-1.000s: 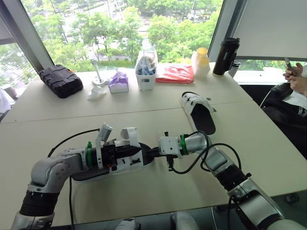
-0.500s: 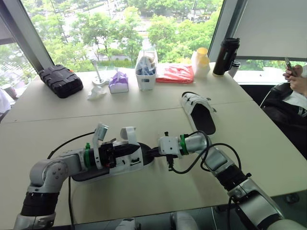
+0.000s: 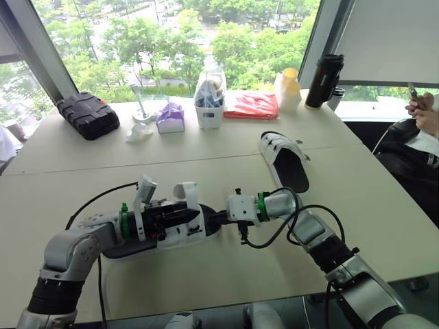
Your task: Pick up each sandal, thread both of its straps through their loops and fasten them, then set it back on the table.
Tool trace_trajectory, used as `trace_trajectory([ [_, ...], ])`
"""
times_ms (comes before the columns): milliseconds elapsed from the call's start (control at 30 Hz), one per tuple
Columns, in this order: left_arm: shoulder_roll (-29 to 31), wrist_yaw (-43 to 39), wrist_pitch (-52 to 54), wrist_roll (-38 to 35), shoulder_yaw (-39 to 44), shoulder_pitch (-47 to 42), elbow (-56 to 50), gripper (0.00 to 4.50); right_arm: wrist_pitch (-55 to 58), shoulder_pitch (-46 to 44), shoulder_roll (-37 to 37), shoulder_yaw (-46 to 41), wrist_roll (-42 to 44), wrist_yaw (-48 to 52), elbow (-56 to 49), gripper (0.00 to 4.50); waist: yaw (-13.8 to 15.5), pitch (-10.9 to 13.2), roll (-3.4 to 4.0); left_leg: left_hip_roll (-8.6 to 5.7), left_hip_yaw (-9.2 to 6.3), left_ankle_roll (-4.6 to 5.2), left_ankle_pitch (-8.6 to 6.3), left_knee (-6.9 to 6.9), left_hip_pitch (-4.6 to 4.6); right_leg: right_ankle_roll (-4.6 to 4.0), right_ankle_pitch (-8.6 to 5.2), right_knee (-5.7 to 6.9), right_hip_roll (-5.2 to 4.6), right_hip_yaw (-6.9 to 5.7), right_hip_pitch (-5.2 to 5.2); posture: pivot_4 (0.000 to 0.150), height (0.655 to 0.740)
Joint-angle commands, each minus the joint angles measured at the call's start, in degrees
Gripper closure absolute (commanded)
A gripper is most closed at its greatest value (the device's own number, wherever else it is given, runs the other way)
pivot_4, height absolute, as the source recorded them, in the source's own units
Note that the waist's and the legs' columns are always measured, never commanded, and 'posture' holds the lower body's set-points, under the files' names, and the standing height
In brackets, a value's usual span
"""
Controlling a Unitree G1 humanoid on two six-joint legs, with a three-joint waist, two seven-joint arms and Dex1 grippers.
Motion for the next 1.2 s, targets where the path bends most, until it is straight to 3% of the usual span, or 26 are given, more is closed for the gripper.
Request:
trace_trajectory([
  [33,1.1,-0.4,-0.8,-0.3,1.3,-0.5,-2.1,0.61,0.3,0.0,0.1,0.6,-0.8,0.1,0.2,4.5,0.0,0.0,0.0,0.0,0.0,0.0,0.0,0.0,0.0,0.0,0.0,0.0,0.0,0.0,0.0,0.15,0.74],
  [67,1.3,-0.4,-0.9,-0.1,1.3,-0.5,-2.3,0.04,0.3,0.0,0.1,0.6,-0.8,0.1,0.2,4.5,0.0,0.0,0.0,0.0,0.0,0.0,0.0,0.0,0.0,0.0,0.0,0.0,0.0,0.0,0.0,0.15,0.74],
  [433,0.1,1.6,1.6,-3.9,3.0,-3.1,-2.7,0.01,0.1,-0.2,0.2,0.5,-1.0,-0.1,0.5,4.5,0.0,0.0,0.0,0.0,-0.01,0.0,0.0,0.0,0.0,0.0,0.0,0.01,0.0,-0.01,0.01,0.15,0.74],
  [533,0.7,1.2,2.1,-4.3,2.7,-2.9,-3.3,0.72,0.1,-0.1,0.1,0.5,-1.0,-0.1,0.4,4.5,0.0,0.0,0.0,0.0,-0.01,0.0,0.0,0.0,0.0,0.0,0.0,0.0,0.0,-0.01,0.01,0.15,0.74],
  [733,3.4,-0.6,2.7,-2.8,0.5,-1.7,-5.5,3.78,0.1,0.0,0.1,0.5,-1.0,-0.1,0.3,4.5,-0.1,0.0,0.0,0.0,0.0,0.0,0.0,0.0,0.0,0.0,0.0,0.0,0.01,-0.01,0.01,0.15,0.74],
  [767,3.5,-0.4,2.4,-2.3,0.3,-1.7,-5.7,4.11,0.1,0.0,0.1,0.5,-1.0,-0.1,0.3,4.5,-0.1,0.0,0.0,0.0,0.0,0.0,0.0,0.0,0.0,0.0,0.0,0.0,0.01,-0.01,0.01,0.15,0.74],
  [1200,6.0,0.2,1.6,-0.4,1.4,-1.4,-5.9,4.11,0.0,-0.2,0.2,0.6,-1.1,-0.2,0.6,4.5,-0.1,0.0,0.0,0.0,0.0,0.0,0.0,0.0,0.0,0.0,0.0,0.0,0.01,-0.01,0.01,0.15,0.74],
])
